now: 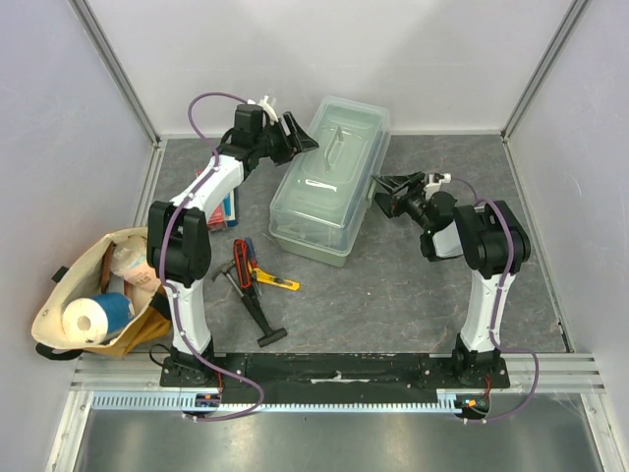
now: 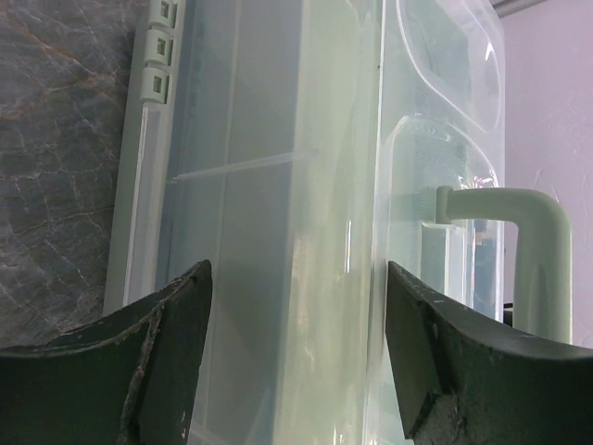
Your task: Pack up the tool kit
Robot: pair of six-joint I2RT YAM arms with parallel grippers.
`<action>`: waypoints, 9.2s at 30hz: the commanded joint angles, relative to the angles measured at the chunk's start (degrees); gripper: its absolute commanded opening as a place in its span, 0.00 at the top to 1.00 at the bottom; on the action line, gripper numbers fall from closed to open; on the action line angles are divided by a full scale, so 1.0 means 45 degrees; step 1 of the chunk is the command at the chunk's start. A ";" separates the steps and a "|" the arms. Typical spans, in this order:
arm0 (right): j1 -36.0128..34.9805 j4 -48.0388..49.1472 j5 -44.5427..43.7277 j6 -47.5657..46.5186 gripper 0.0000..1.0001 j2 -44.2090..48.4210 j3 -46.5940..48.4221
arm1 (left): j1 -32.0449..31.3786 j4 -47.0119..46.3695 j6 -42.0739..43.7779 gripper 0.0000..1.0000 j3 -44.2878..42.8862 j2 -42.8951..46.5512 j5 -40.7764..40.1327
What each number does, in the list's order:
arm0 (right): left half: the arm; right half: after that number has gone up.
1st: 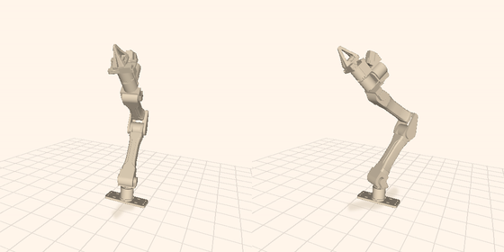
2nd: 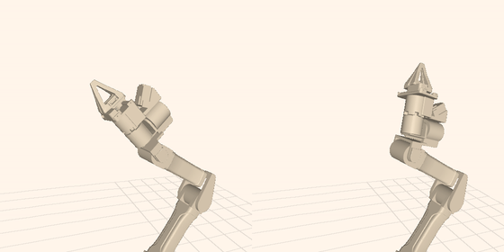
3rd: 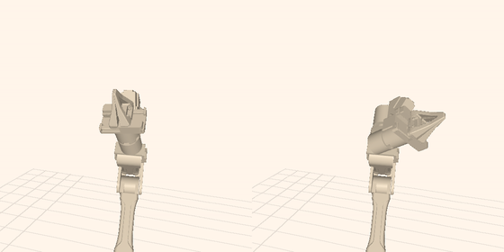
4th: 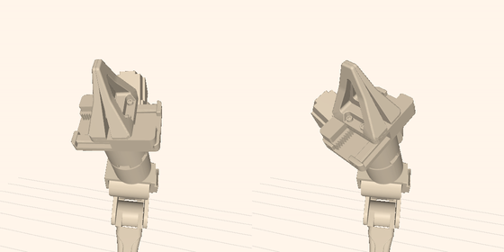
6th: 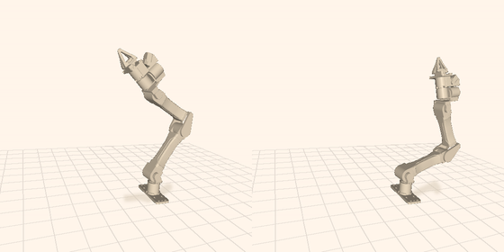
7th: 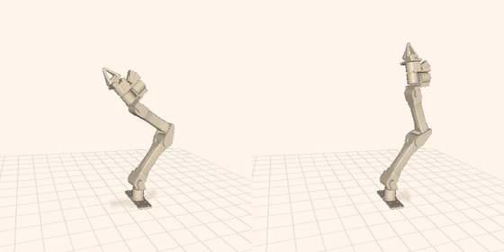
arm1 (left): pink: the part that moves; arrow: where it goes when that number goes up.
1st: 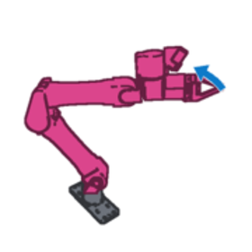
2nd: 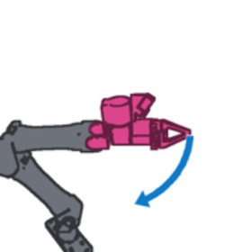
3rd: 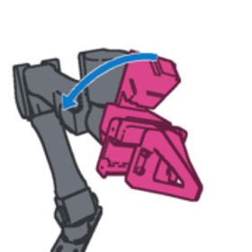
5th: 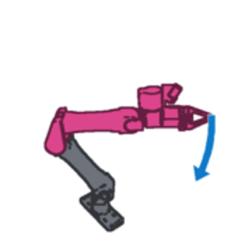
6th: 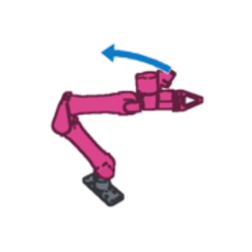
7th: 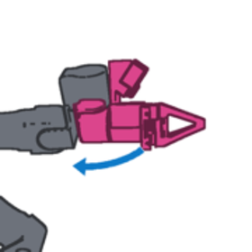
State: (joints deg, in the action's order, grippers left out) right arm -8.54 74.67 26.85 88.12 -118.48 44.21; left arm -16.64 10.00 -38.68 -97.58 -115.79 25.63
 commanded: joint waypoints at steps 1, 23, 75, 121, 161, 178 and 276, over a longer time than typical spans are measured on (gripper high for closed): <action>-0.1619 0.4598 0.2665 -0.1045 0.26 -0.0254 0.0977 | -0.1067 0.2309 -0.1073 0.27 0.0434 -0.1203 0.1883; -0.1717 -0.0225 0.1358 -0.3819 0.79 0.1171 0.1524 | -0.1126 0.2816 -0.0820 0.29 0.0415 -0.1379 0.1162; -0.1951 0.4693 0.1279 -0.0129 0.02 -0.0469 0.1210 | -0.1379 0.3579 -0.0429 0.29 0.0415 -0.1340 0.0281; -0.2537 -0.4247 -0.0010 -0.4501 0.71 0.2245 0.2949 | -0.2063 0.3559 -0.0448 0.34 0.0825 -0.1789 0.0243; -0.1073 -0.4255 -0.4440 -0.3268 0.02 0.5735 -0.2753 | -0.0970 0.3813 -0.0625 0.34 0.0747 -0.0931 -0.1534; -0.0974 -1.2826 -0.4953 -0.8311 0.02 0.7150 0.0488 | -0.0677 0.4321 0.1133 0.32 -0.0952 0.0008 -0.1906; -0.2380 -0.9307 -0.4968 -1.1279 0.21 0.8416 -0.1894 | -0.0891 0.3657 0.1036 0.34 -0.0405 -0.0305 0.0008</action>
State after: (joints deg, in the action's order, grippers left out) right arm -16.38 42.37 9.91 47.35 -82.30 33.12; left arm -19.00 16.91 -34.72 -102.24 -115.77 20.93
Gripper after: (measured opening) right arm 0.791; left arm 0.671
